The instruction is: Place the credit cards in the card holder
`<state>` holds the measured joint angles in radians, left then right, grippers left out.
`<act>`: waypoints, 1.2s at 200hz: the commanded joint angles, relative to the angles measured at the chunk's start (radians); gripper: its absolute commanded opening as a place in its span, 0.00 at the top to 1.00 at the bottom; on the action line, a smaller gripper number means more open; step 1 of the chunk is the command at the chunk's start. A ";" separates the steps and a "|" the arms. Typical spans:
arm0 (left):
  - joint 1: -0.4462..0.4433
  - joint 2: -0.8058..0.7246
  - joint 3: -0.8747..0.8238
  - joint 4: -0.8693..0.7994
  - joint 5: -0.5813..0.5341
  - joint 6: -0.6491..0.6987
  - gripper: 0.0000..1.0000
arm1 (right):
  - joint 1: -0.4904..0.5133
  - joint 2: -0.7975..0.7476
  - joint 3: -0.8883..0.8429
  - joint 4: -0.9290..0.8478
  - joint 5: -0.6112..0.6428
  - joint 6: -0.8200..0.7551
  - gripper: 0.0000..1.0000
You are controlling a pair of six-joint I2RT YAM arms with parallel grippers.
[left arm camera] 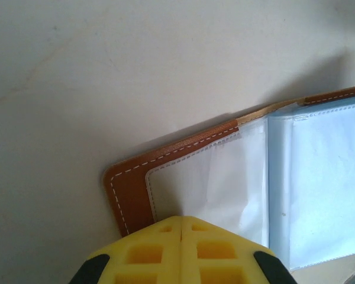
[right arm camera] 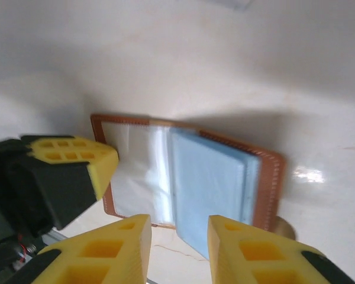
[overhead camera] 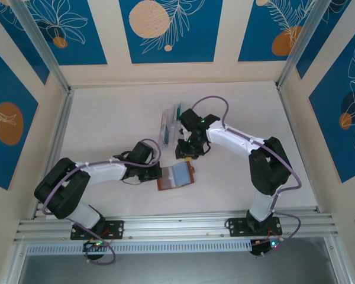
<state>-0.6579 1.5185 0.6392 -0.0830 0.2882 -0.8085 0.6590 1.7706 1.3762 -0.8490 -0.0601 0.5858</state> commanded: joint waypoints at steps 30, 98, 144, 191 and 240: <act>-0.006 -0.011 -0.029 -0.056 -0.041 0.020 1.00 | -0.013 0.044 0.221 -0.109 0.053 -0.070 0.80; -0.013 -0.010 -0.046 -0.038 -0.038 0.006 1.00 | 0.030 0.283 0.535 -0.174 0.070 -0.101 0.84; -0.014 -0.022 -0.059 -0.034 -0.044 0.001 1.00 | 0.037 0.375 0.600 -0.214 0.177 -0.094 0.85; -0.015 -0.020 -0.068 -0.029 -0.049 0.000 1.00 | 0.017 0.401 0.593 -0.228 0.255 -0.090 0.85; -0.014 -0.024 -0.078 -0.021 -0.050 -0.009 1.00 | -0.019 0.390 0.569 -0.244 0.321 -0.102 0.85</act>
<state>-0.6624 1.4929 0.5995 -0.0406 0.2752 -0.8062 0.6739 2.1513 1.9469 -1.0477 0.1650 0.5030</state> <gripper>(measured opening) 0.038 0.154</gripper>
